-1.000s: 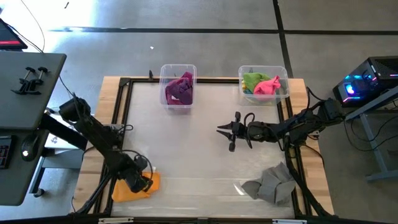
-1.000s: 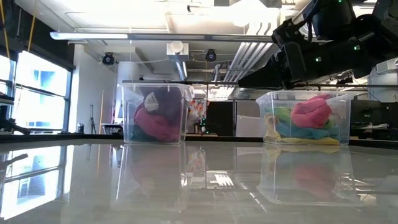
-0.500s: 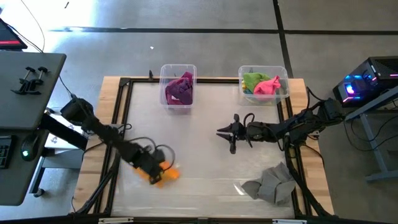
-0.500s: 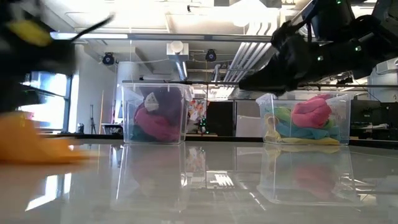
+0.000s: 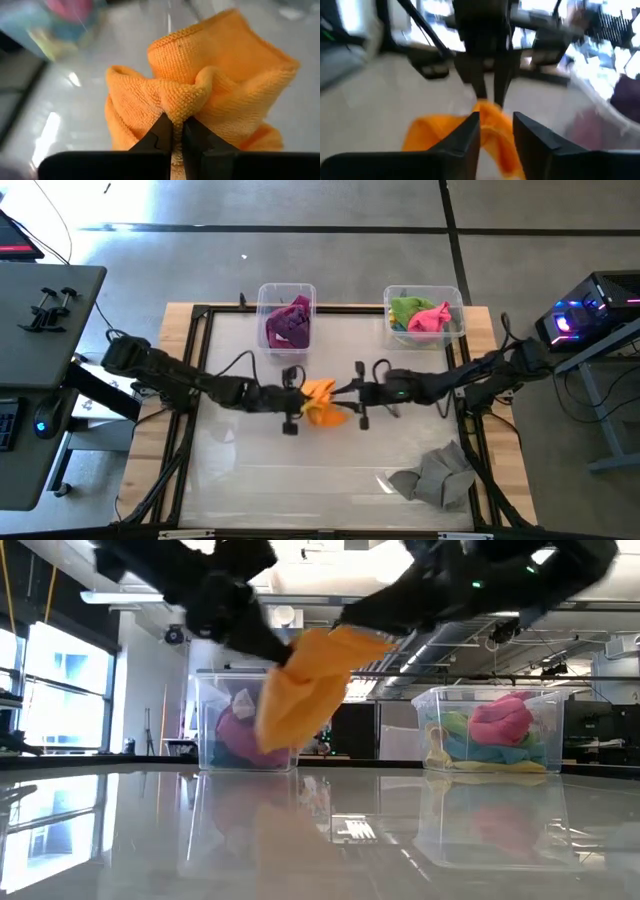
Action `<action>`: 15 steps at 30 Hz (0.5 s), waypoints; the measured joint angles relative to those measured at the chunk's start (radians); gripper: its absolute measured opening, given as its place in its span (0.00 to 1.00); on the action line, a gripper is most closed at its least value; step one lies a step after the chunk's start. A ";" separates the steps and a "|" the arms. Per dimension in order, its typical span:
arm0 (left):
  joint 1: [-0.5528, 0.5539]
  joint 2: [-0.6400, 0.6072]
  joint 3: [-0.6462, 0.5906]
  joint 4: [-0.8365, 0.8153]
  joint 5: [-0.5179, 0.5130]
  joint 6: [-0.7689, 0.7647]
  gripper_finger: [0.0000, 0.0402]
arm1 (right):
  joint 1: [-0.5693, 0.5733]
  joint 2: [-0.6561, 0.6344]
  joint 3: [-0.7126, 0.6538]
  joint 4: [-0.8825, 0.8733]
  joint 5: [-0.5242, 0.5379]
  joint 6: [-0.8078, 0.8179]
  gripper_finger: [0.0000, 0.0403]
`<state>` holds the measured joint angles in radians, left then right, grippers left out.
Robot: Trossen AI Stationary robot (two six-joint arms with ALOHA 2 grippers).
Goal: Sort towels by color in basket
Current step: Put the orange towel into the right transparent bin
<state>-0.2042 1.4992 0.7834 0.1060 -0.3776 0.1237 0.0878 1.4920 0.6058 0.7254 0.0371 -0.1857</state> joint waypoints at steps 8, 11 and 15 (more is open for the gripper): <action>0.050 0.066 0.000 0.196 -0.002 0.170 0.01 | -0.010 0.111 0.204 -0.325 0.144 0.021 0.51; 0.039 0.090 0.000 0.251 -0.010 0.187 0.01 | -0.010 0.156 0.241 -0.384 0.168 0.028 0.55; 0.021 0.110 -0.003 0.281 -0.033 0.210 0.01 | -0.009 0.204 0.252 -0.394 0.167 0.066 0.52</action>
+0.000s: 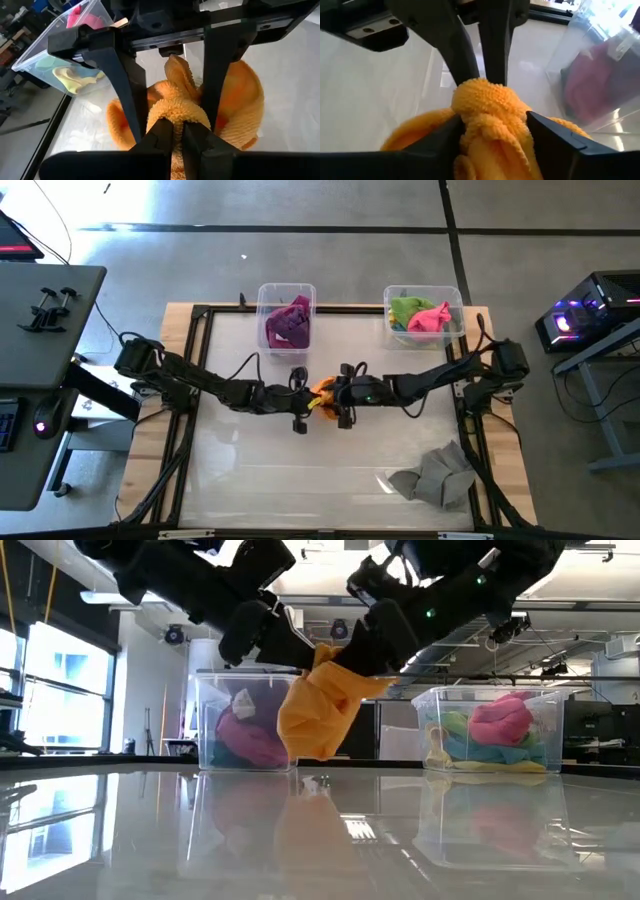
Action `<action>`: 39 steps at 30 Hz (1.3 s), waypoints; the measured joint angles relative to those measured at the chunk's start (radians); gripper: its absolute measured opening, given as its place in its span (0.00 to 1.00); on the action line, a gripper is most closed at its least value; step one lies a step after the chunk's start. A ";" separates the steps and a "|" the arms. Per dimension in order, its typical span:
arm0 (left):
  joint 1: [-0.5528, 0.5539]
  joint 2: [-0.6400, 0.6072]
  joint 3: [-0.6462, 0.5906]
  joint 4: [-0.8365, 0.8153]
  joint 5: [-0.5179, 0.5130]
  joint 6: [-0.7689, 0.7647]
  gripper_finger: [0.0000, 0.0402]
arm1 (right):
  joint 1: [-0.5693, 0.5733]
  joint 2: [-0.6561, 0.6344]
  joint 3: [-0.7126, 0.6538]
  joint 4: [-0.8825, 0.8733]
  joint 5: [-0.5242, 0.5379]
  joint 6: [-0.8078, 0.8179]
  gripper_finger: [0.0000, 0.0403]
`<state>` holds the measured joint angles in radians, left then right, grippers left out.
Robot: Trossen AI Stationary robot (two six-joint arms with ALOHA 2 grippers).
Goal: Sort towels by color in basket
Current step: Put the orange towel into the right transparent bin
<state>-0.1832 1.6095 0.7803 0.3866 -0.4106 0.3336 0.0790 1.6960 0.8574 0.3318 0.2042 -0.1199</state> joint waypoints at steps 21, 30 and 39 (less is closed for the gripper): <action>-0.052 -0.031 0.006 -0.322 -0.282 -0.225 0.20 | 0.077 -0.198 0.035 -0.745 0.347 0.362 0.10; -0.061 -0.029 0.006 -0.306 -0.280 -0.271 0.20 | -0.161 -0.495 0.289 -1.317 0.473 0.524 0.10; -0.060 -0.028 0.006 -0.305 -0.281 -0.269 0.20 | -0.867 -0.512 0.366 -1.350 0.052 0.291 0.10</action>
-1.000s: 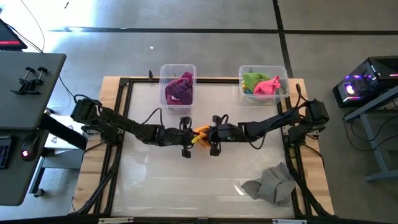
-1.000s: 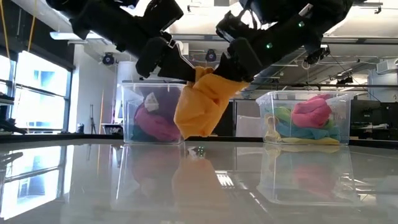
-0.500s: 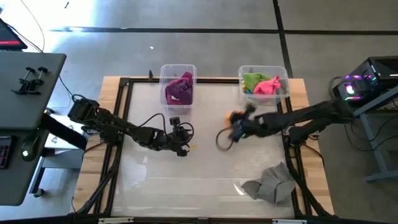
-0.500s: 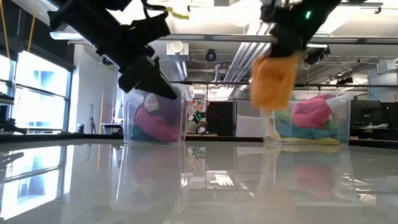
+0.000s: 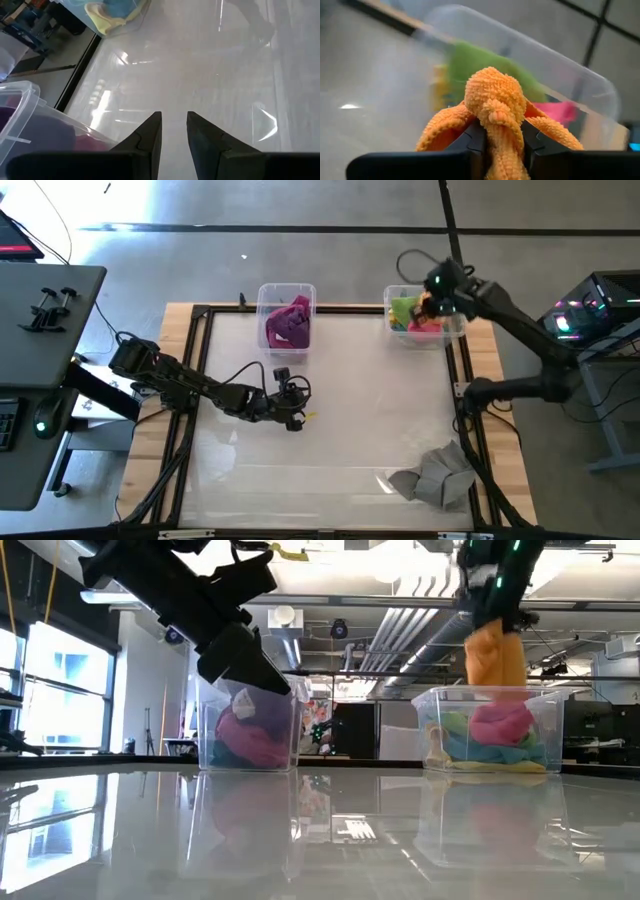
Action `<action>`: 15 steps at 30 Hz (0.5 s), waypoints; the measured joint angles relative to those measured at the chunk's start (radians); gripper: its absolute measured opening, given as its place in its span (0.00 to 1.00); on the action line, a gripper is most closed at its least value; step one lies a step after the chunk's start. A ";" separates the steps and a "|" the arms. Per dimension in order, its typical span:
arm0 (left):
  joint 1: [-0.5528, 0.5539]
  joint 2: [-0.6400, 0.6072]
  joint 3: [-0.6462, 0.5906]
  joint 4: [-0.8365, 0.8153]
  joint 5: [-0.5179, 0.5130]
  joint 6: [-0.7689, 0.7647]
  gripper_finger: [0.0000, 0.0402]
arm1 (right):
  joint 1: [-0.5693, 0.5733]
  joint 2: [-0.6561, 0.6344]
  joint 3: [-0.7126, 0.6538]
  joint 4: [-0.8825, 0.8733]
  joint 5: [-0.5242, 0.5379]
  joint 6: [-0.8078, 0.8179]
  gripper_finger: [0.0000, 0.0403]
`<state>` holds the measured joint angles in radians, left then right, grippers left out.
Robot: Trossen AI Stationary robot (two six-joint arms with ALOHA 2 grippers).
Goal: Sort towels by color in basket
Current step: Put the orange towel into the right transparent bin
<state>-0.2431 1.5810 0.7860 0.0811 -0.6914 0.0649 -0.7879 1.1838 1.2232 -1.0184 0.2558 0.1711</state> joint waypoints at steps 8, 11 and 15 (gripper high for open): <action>0.003 0.000 -0.001 -0.001 0.000 0.009 0.20 | -0.246 0.212 -0.001 0.073 -0.133 -0.106 0.11; 0.003 0.000 -0.001 0.000 0.000 0.007 0.20 | -0.262 0.288 0.000 0.089 -0.164 -0.155 0.16; 0.003 0.000 -0.001 0.000 0.000 -0.009 0.20 | -0.262 0.351 -0.001 0.094 -0.195 -0.195 0.30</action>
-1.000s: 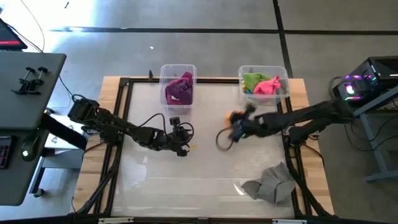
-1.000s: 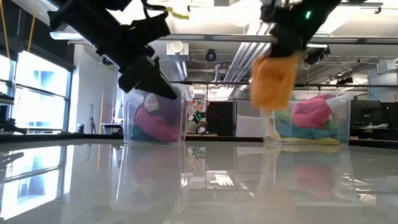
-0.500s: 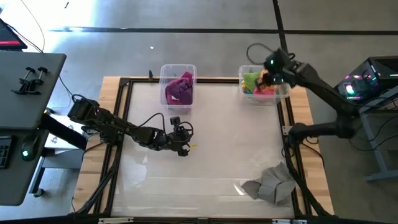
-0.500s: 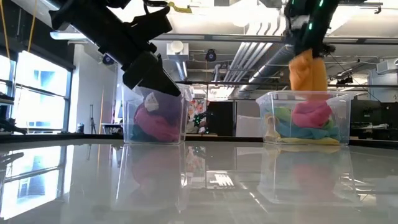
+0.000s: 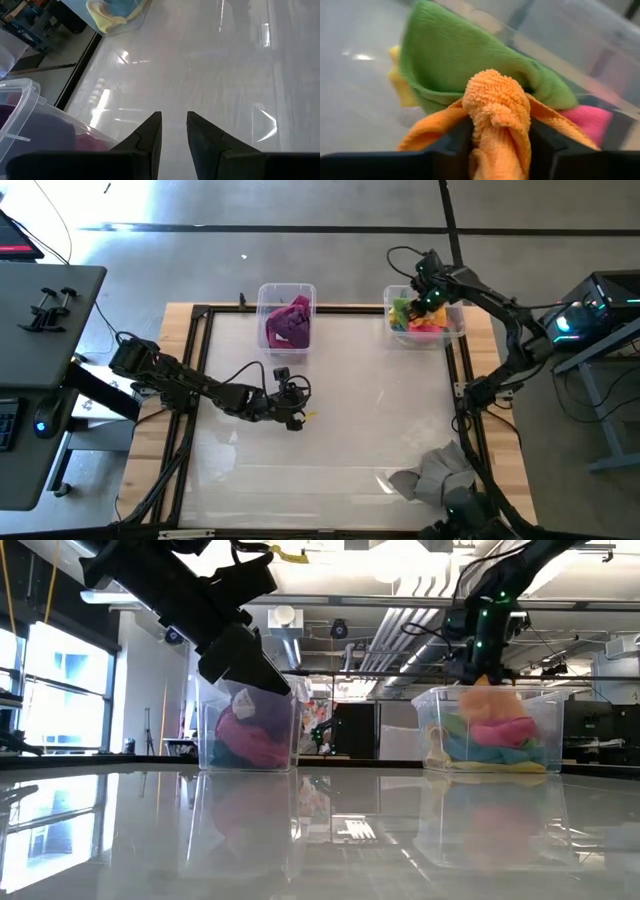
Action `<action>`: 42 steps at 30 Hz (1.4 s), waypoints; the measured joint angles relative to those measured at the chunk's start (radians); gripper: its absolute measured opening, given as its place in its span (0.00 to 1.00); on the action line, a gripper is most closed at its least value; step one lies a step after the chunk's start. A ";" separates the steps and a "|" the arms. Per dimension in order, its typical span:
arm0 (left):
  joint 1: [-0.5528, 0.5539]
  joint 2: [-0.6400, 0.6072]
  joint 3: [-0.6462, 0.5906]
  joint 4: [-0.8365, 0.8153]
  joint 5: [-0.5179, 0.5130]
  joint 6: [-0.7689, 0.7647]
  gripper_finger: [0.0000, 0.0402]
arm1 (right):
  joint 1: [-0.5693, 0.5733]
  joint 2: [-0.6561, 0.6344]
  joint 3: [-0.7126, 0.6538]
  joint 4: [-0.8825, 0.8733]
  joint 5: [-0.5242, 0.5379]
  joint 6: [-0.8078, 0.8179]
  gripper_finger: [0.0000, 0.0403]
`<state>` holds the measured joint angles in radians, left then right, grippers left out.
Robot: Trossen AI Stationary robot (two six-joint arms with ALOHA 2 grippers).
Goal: Sort towels by color in basket
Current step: Put the orange towel into the right transparent bin
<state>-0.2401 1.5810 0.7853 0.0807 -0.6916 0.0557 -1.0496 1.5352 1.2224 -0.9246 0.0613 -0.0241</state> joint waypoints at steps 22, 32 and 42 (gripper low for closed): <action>0.004 0.001 -0.001 0.032 0.002 -0.011 0.19 | 0.072 -0.269 0.043 -0.036 -0.013 0.068 0.57; 0.004 0.001 -0.001 0.046 0.010 -0.002 0.19 | 0.057 -0.182 -0.096 0.044 -0.026 0.072 0.43; 0.004 0.001 -0.001 0.046 0.010 0.001 0.19 | 0.048 -0.076 -0.223 0.212 -0.058 0.021 0.28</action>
<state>-0.2359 1.5822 0.7841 0.1265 -0.6811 0.0566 -1.0012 1.4597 0.9999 -0.7122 0.0032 -0.0027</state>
